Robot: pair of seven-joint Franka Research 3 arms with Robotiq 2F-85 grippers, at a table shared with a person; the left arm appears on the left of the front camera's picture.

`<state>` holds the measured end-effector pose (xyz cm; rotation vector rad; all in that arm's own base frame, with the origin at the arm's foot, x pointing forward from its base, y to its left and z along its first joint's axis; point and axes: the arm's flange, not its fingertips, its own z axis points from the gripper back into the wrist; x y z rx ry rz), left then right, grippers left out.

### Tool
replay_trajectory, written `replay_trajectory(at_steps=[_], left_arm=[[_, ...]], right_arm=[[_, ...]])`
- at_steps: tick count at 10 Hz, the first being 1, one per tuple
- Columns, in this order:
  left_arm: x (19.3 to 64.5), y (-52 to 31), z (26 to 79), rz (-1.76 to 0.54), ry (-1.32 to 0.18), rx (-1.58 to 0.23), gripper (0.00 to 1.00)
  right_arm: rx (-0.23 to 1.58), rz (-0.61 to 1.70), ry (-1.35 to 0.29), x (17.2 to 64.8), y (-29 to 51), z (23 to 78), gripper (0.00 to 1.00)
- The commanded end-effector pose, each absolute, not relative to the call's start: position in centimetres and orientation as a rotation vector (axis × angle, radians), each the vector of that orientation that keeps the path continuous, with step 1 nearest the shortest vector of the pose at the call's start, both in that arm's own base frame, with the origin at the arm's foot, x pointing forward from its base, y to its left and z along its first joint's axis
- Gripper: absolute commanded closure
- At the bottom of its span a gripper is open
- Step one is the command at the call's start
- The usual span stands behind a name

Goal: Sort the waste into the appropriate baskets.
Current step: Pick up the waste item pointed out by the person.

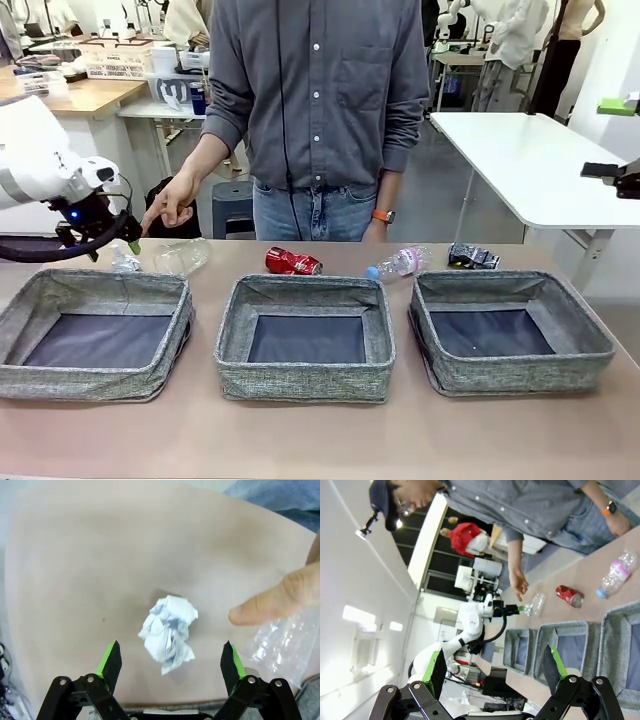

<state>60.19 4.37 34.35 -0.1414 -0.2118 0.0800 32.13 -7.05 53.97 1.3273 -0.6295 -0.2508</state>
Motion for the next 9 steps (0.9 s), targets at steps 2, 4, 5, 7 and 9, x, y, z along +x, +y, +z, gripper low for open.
replay_trajectory(at_steps=[2,4,5,7,9], left_arm=[[60.6,3.2,32.6,0.107,-0.203,-0.113,0.0],[60.5,2.8,32.5,0.104,-0.183,-0.121,0.0],[60.5,2.6,32.5,0.108,-0.178,-0.122,0.0],[60.6,2.4,32.3,0.094,-0.165,-0.096,0.48],[60.6,2.6,32.3,0.099,-0.168,-0.105,1.0]], right_arm=[[1.348,-0.265,-0.636,32.4,-6.7,54.3,0.0],[1.348,-0.265,-0.636,32.4,-6.7,54.3,0.0],[1.348,-0.265,-0.636,32.4,-6.7,54.3,0.0],[1.348,-0.265,-0.636,32.4,-6.7,54.3,0.0],[1.348,-0.265,-0.636,32.4,-6.7,54.3,0.0]])
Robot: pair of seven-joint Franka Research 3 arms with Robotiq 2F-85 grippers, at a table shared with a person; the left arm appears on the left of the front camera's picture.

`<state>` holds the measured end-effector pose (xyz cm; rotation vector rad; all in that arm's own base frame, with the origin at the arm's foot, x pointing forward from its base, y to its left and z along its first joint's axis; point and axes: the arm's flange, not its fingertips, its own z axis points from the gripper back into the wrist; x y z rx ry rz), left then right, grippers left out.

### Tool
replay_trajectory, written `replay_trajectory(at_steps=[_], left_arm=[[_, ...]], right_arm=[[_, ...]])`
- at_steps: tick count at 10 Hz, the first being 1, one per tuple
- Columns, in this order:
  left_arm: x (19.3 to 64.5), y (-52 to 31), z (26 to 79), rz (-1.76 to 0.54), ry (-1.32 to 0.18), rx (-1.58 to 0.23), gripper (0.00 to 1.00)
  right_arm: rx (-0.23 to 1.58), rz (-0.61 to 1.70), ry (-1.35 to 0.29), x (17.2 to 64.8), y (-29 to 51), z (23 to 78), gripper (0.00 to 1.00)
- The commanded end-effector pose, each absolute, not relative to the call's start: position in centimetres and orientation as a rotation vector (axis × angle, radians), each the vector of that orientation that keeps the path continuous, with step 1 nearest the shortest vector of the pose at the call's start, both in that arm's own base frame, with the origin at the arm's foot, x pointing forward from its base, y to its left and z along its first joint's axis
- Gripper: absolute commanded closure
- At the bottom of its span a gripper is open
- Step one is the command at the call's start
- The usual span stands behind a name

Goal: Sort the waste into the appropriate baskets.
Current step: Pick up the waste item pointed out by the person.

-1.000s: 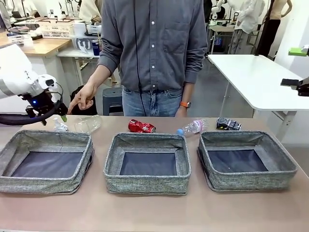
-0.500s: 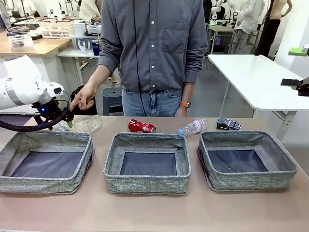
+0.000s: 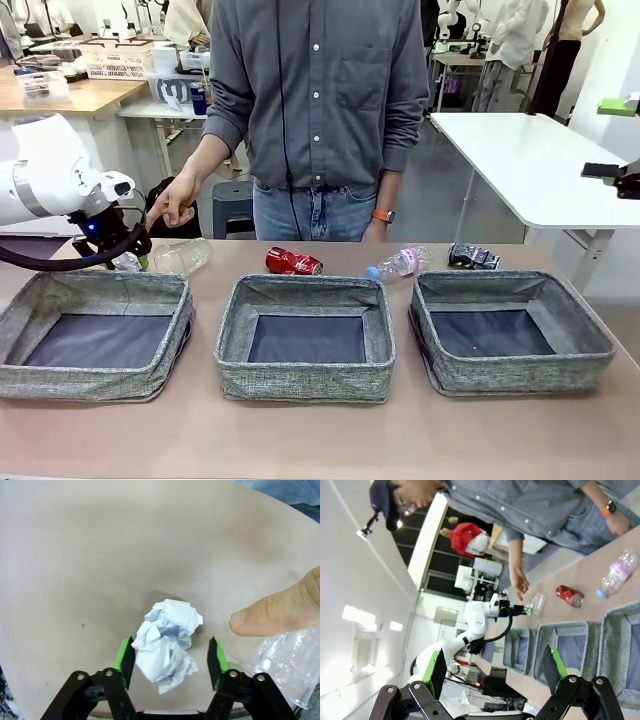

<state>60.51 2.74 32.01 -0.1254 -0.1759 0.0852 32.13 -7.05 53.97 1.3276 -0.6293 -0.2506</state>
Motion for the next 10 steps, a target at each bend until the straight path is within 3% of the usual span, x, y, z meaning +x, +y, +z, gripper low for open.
replay_trajectory(at_steps=[1,2,3,4,5,10], left_arm=[[60.5,2.6,32.4,0.099,-0.17,-0.106,1.0],[60.5,2.6,32.4,0.1,-0.171,-0.106,1.0],[60.5,2.7,32.6,0.1,-0.178,-0.099,0.87],[60.4,2.7,32.6,0.101,-0.181,-0.095,0.97],[60.4,2.8,32.6,0.103,-0.183,-0.095,1.0],[59.9,3.5,33.8,0.131,-0.197,-0.093,1.0]], right_arm=[[1.348,-0.265,-0.636,32.4,-6.7,54.3,0.0],[1.348,-0.265,-0.636,32.4,-6.7,54.3,0.0],[1.348,-0.265,-0.636,32.4,-6.7,54.3,0.0],[1.348,-0.265,-0.636,32.4,-6.7,54.3,0.0],[1.348,-0.265,-0.636,32.4,-6.7,54.3,0.0],[1.348,-0.265,-0.636,32.4,-6.7,54.3,0.0]])
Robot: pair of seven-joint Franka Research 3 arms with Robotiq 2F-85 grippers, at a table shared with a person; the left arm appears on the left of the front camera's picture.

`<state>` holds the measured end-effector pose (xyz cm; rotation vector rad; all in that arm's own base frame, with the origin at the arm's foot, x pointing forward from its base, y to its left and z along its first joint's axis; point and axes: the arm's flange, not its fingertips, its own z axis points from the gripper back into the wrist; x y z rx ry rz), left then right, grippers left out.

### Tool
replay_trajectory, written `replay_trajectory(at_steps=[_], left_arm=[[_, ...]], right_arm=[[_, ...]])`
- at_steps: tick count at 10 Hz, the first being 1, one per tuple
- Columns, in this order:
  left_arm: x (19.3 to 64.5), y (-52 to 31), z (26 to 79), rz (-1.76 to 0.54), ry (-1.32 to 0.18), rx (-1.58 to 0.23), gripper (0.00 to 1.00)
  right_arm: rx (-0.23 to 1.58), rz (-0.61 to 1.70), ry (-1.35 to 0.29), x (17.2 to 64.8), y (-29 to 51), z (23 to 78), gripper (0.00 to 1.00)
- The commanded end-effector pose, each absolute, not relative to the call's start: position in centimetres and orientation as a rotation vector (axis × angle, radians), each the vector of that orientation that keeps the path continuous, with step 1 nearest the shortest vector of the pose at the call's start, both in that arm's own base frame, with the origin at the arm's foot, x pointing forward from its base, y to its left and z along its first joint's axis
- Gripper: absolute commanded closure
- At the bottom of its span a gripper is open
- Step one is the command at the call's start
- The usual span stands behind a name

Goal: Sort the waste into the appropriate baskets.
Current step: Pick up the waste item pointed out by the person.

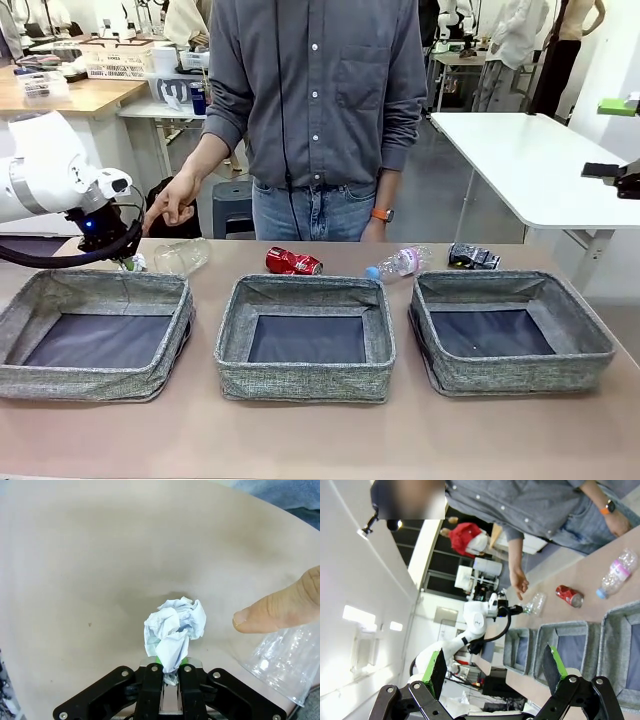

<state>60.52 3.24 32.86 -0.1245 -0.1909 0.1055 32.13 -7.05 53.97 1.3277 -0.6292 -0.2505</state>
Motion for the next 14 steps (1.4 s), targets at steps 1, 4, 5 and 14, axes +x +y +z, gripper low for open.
replay_trajectory(at_steps=[1,4,5,14], left_arm=[[58.9,4.1,36.0,0.126,-0.198,-0.093,1.0],[51.0,6.0,49.8,0.106,-0.289,-0.05,1.0],[47.3,5.5,53.0,0.029,-0.26,-0.119,1.0],[37.5,1.9,57.0,-0.183,-0.223,-0.138,0.94]], right_arm=[[1.348,-0.265,-0.636,32.4,-6.7,54.3,0.0],[1.348,-0.265,-0.636,32.4,-6.7,54.3,0.0],[1.348,-0.265,-0.636,32.4,-6.7,54.3,0.0],[1.348,-0.265,-0.636,32.4,-6.7,54.3,0.0]])
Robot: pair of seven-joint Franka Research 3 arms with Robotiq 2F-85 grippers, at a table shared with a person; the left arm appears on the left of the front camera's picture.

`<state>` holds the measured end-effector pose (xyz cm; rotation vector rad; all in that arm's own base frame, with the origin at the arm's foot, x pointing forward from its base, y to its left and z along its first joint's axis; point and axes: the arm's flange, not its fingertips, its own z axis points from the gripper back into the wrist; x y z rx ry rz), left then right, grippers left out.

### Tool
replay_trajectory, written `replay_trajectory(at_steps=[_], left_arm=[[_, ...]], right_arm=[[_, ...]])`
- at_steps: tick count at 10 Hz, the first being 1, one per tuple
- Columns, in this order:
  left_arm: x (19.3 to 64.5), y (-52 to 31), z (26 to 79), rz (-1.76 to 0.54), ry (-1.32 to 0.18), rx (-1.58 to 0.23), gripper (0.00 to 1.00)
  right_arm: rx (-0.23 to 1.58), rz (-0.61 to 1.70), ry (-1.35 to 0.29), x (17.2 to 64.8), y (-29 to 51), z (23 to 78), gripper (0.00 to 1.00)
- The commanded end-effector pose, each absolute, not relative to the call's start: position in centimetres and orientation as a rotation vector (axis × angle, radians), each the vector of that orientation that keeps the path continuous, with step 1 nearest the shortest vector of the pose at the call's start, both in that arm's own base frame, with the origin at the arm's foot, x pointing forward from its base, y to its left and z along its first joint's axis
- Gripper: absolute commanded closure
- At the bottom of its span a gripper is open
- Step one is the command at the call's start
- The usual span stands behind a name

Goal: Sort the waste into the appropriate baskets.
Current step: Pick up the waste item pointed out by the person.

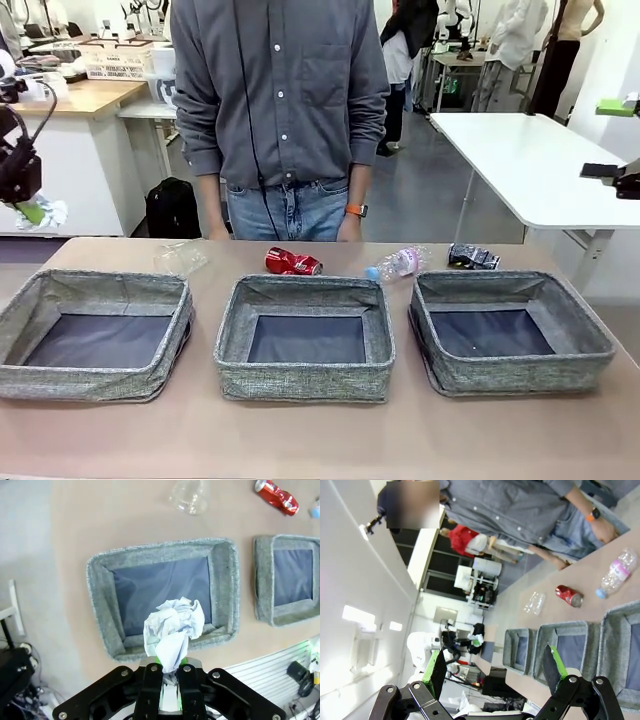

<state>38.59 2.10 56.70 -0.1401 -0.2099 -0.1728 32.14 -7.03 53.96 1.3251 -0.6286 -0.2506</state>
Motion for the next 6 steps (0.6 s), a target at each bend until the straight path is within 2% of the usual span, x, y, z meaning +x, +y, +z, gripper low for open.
replay_trajectory(at_steps=[1,2,3,4,5,6], left_arm=[[38.2,-2.0,57.0,-0.2,-0.22,-0.152,0.94],[38.5,-5.1,57.8,-0.202,-0.251,-0.076,0.94],[38.7,-6.5,58.6,-0.247,-0.277,-0.078,0.94],[38.5,-6.7,58.8,-0.286,-0.257,-0.119,0.94],[38.3,-9.0,59.9,-0.306,-0.244,-0.243,0.94],[38.3,-13.6,61.6,-0.307,-0.218,-0.264,0.94]], right_arm=[[1.348,-0.265,-0.636,32.4,-6.7,54.3,0.0],[1.348,-0.265,-0.636,32.4,-6.7,54.3,0.0],[1.348,-0.265,-0.636,32.4,-6.7,54.3,0.0],[1.348,-0.265,-0.636,32.4,-6.7,54.3,0.0],[1.348,-0.265,-0.636,32.4,-6.7,54.3,0.0],[1.348,-0.265,-0.636,32.4,-6.7,54.3,0.0]])
